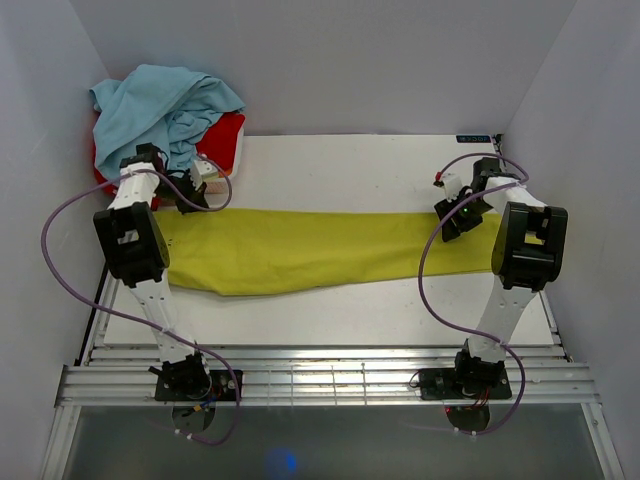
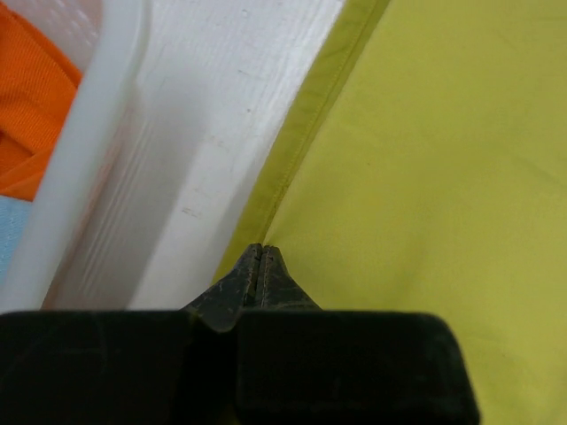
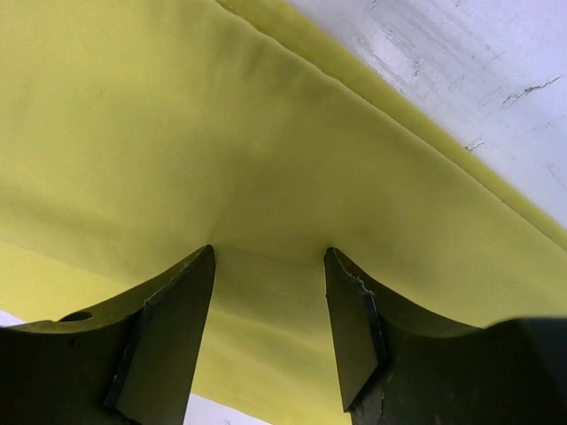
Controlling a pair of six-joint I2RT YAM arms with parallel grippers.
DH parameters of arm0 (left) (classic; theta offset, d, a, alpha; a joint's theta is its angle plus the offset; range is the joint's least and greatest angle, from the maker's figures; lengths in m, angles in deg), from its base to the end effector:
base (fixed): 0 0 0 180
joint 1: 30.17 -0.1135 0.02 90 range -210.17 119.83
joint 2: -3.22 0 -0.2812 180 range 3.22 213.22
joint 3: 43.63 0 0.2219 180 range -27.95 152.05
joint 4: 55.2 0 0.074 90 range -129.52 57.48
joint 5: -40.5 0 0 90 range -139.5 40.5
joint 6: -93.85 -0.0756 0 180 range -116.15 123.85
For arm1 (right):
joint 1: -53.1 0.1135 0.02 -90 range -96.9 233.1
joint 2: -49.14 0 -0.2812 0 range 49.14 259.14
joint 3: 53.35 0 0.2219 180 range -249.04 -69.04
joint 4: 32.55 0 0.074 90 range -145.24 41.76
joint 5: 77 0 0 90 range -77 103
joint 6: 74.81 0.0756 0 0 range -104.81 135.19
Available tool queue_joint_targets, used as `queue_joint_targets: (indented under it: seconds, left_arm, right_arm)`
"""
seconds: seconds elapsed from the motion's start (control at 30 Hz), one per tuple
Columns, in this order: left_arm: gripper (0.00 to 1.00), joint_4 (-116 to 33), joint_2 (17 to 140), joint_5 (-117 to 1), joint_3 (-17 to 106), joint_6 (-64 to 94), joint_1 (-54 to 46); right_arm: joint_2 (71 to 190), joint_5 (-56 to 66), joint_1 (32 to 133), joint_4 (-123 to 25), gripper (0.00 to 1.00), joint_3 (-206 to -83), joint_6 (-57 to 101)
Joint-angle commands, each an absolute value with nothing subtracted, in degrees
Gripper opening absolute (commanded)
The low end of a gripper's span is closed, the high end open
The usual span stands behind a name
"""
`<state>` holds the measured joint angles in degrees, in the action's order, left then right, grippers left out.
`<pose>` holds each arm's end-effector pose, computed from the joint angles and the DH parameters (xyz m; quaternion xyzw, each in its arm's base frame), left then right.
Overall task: Fold and stack the trousers
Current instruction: Fold the trousers
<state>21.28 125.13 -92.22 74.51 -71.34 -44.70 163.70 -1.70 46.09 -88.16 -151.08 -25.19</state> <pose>0.4117 0.0537 0.2099 0.4953 0.7853 -0.2014 0.3121 0.3931 -0.0290 0.1647 -0.3001 0.9333 0.0549 0.1894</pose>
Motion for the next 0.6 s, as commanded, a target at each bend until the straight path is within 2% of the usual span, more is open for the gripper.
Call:
queue_joint_targets:
  seconds: [0.0, 0.2, 0.23, 0.3, 0.33, 0.4, 0.43, 0.5, 0.57]
  left_arm:
    - [0.0, 10.6, 128.36, -88.8, 72.79, -65.86, -45.73]
    - [0.0, -7.6, 131.1, -80.98, 65.31, -54.52, -44.94]
    - [0.03, -8.83, 132.15, -78.7, 65.31, -52.76, -44.94]
    - [0.19, -8.49, 132.42, -77.63, 66.89, -48.98, -44.85]
    - [0.39, -7.53, 130.68, -78.06, 67.06, -47.92, -45.11]
    - [0.55, -5.6, 127.6, -81.65, 67.15, -45.72, -45.72]
    - [0.72, -1.5, 123.67, -84.02, 67.5, -45.8, -46.42]
    - [0.82, 4.05, 119.08, -91.23, 68.12, -50.16, -46.96]
    - [0.87, 13.01, 111.21, -94.92, 66.81, -57.1, -46.96]
  right_arm:
    - [161.64, -1.85, 45.98, -87.7, 0.59, -152.27, -24.27]
    - [163.05, -1.33, 46.07, -88.05, 0.58, -152.53, -24.36]
    - [162.78, -1.76, 46.07, -88.23, 0.58, -152.8, -24.27]
    - [162.26, -4.31, 46.33, -90.15, 0.58, -153.85, -24.1]
    - [161.21, -5.36, 46.42, -90.86, 0.58, -154.11, -24.1]
    - [158.76, -9.57, 46.68, -92.96, 0.58, -154.03, -24.71]
    - [157.87, -10.72, 46.86, -93.23, 0.58, -153.59, -24.8]
    - [155.15, -13.1, 47.64, -93.85, 0.58, -152.54, -25.24]
    - [154.0, -13.98, 48.52, -95.43, 0.57, -152.01, -25.59]
